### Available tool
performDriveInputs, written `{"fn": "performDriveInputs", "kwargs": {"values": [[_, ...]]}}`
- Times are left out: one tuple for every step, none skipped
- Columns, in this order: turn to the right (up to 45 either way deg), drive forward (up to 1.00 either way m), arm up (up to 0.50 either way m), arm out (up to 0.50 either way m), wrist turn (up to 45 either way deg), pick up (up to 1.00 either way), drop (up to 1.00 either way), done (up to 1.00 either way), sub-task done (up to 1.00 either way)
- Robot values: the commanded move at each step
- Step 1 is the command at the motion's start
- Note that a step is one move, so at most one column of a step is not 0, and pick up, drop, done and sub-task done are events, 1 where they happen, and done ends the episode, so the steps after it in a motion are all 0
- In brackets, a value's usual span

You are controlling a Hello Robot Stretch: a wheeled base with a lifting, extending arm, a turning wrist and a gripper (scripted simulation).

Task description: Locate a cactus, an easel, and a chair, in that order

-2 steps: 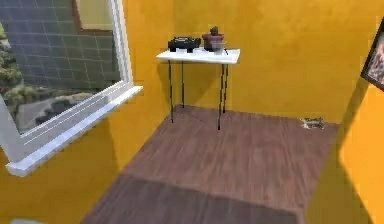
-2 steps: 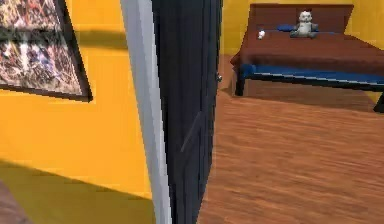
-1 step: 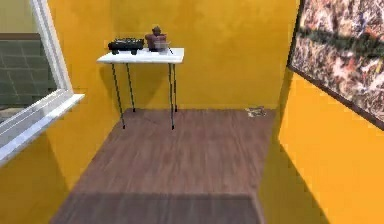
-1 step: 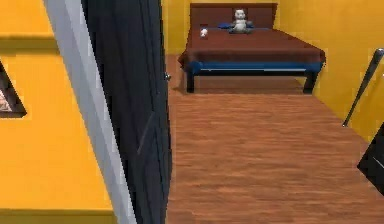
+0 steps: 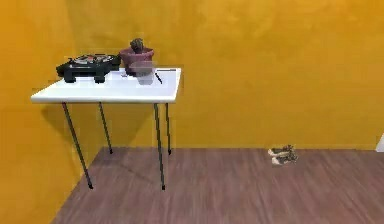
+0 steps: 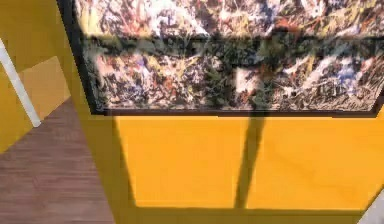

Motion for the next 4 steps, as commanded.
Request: {"fn": "performDriveInputs", "kwargs": {"values": [[0.0,0.5,0.0,0.0,0.0,0.0,0.0,0.0,0.0],[18.0,0.0,0.0,0.0,0.0,0.0,0.0,0.0,0.0],[0.0,0.4,0.0,0.0,0.0,0.0,0.0,0.0,0.0],[-45.0,0.0,0.0,0.0,0.0,0.0,0.0,0.0,0.0]]}}
